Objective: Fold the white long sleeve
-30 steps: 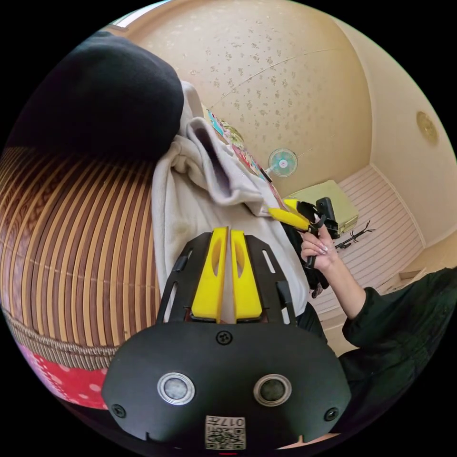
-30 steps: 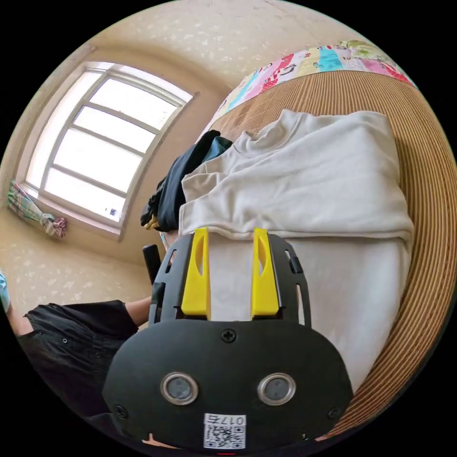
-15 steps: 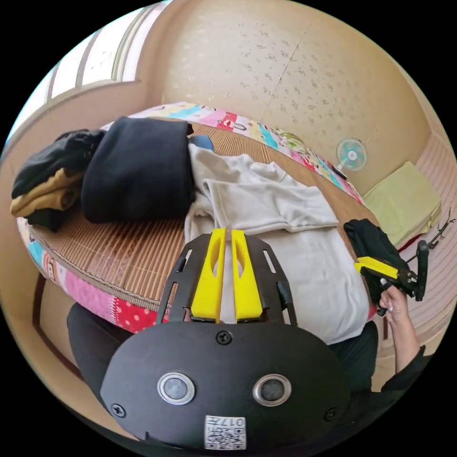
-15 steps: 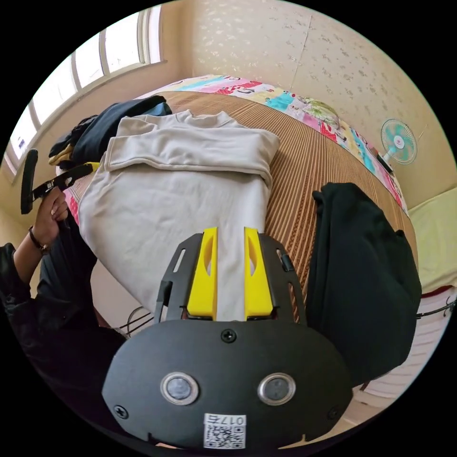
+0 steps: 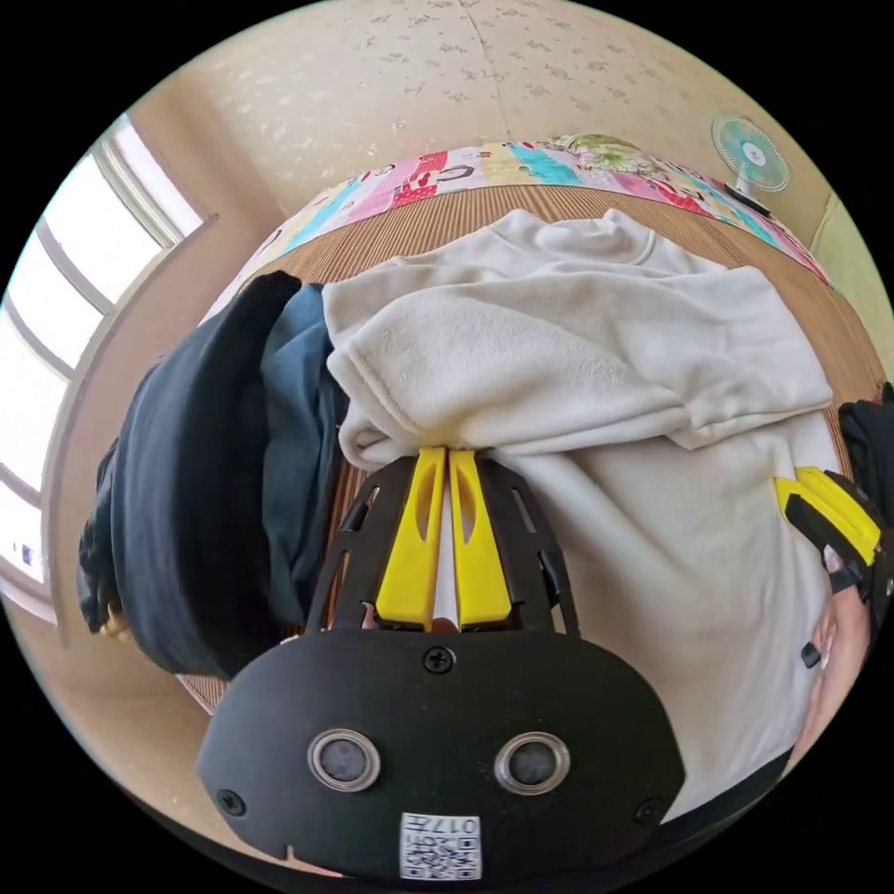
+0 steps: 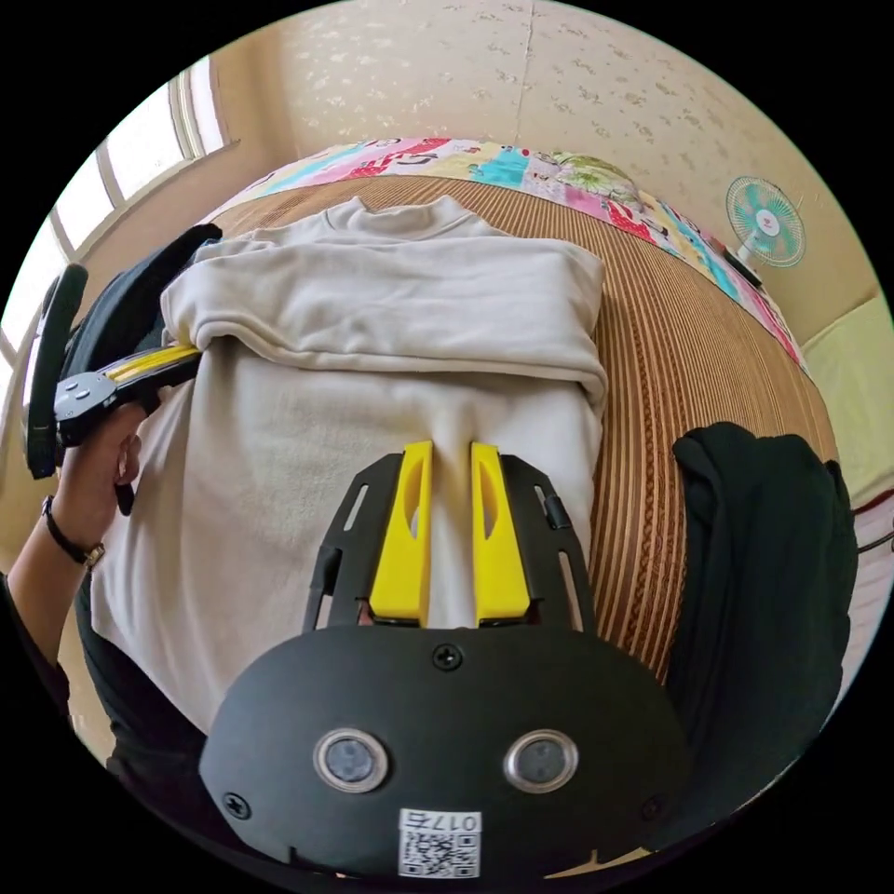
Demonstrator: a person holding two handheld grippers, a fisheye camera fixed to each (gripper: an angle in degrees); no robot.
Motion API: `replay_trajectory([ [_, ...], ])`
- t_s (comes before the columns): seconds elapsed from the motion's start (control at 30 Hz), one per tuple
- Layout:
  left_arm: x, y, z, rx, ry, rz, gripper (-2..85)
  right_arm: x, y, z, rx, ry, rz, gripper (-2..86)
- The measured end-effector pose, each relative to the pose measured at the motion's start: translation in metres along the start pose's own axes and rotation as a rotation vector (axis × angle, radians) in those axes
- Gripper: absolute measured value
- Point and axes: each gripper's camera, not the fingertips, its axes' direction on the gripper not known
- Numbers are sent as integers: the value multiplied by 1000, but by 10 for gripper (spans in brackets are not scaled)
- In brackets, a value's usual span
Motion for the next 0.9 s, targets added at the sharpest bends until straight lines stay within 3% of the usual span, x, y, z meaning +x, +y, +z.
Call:
replay_trajectory([
  [0.13, -2, -55, 22, -14, 43, -32, -9, 34, -59, 22, -18, -11, 50, 54],
  [0.33, -76, -65, 32, -138, 445, -178, 7, 33, -120, 31, -139, 50, -132, 42],
  [0.4, -111, -31, 13, -232, 650, -154, 32, 39, -127, 20, -237, -15, -159, 42],
  [0.5, -157, 60, -29, -117, 799, -200, 69, 50, -114, -12, -369, -90, -183, 43],
  [0.6, -186, 159, -71, 16, 756, -270, 94, 61, -44, -82, -113, -143, -160, 49],
  [0.77, -180, 244, -96, 25, 628, -207, 114, 81, 90, -154, 141, -4, 46, 78],
  [0.9, -170, 244, -73, -97, 722, -162, 118, 100, 120, -157, -26, 15, 127, 96],
])
